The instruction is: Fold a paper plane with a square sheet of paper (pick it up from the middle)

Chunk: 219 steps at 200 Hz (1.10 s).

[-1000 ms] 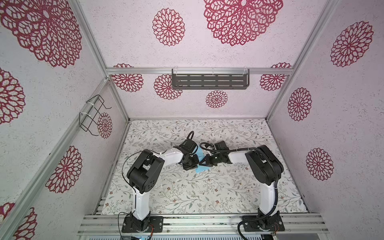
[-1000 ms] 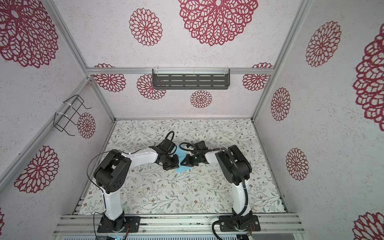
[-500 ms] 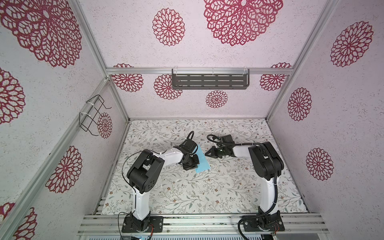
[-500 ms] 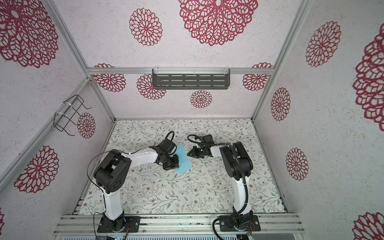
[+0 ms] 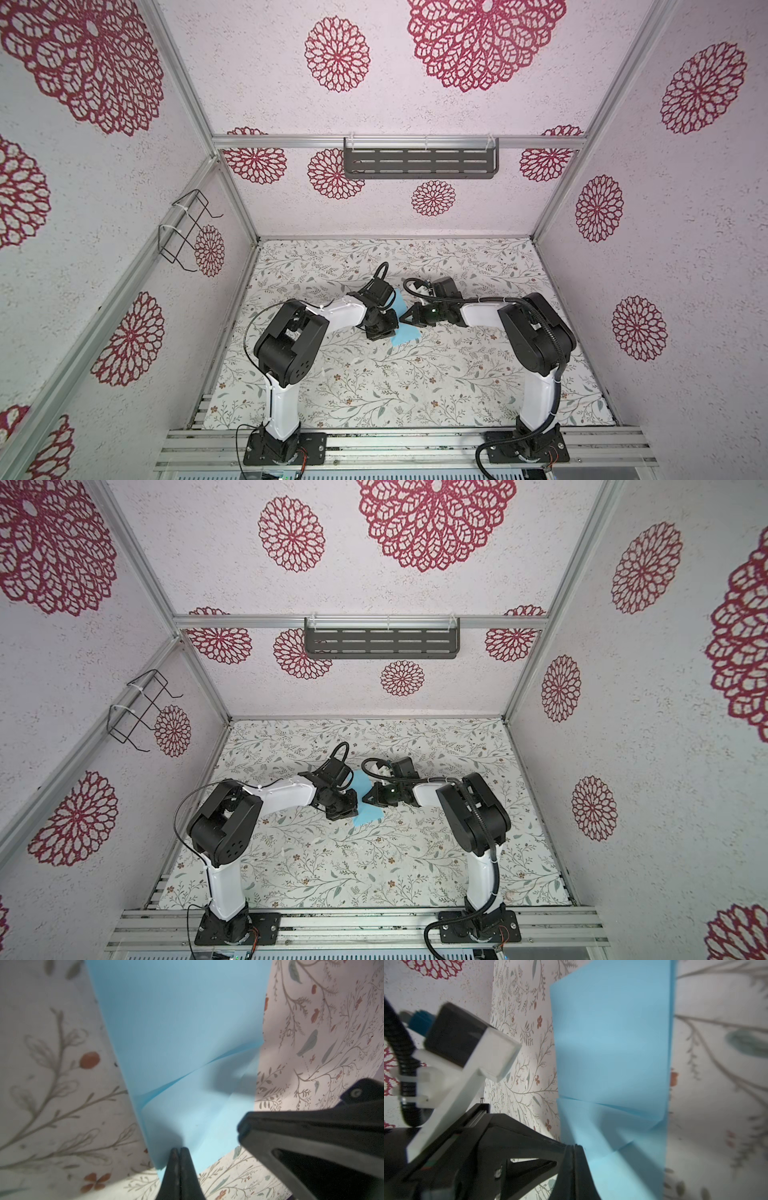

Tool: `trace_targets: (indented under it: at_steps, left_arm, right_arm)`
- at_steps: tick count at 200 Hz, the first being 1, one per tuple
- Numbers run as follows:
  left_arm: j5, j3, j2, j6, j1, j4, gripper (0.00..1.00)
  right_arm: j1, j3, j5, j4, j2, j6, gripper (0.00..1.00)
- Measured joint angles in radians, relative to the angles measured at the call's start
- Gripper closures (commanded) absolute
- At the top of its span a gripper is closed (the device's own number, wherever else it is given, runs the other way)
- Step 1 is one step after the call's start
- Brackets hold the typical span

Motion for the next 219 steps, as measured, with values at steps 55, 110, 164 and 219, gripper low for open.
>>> trace_targets:
  at_steps: [55, 110, 164, 219]
  left_arm:
    - [0.0, 0.001, 0.0, 0.002, 0.0, -0.002, 1.0]
    - [-0.001, 0.001, 0.0, 0.005, 0.0, -0.002, 1.0]
    - [-0.005, 0.005, 0.0, 0.007, 0.0, -0.006, 1.0]
    - [-0.022, 0.016, 0.001, 0.02, -0.006, -0.033, 1.0]
  right_arm:
    - [-0.049, 0.046, 0.006, -0.003, 0.07, 0.007, 0.99]
    - [-0.132, 0.093, 0.043, 0.003, 0.097, 0.007, 0.98]
    - [-0.091, -0.003, 0.04, 0.012, -0.029, 0.007, 0.97]
    - [-0.015, -0.003, 0.01, 0.064, 0.012, 0.031, 0.97]
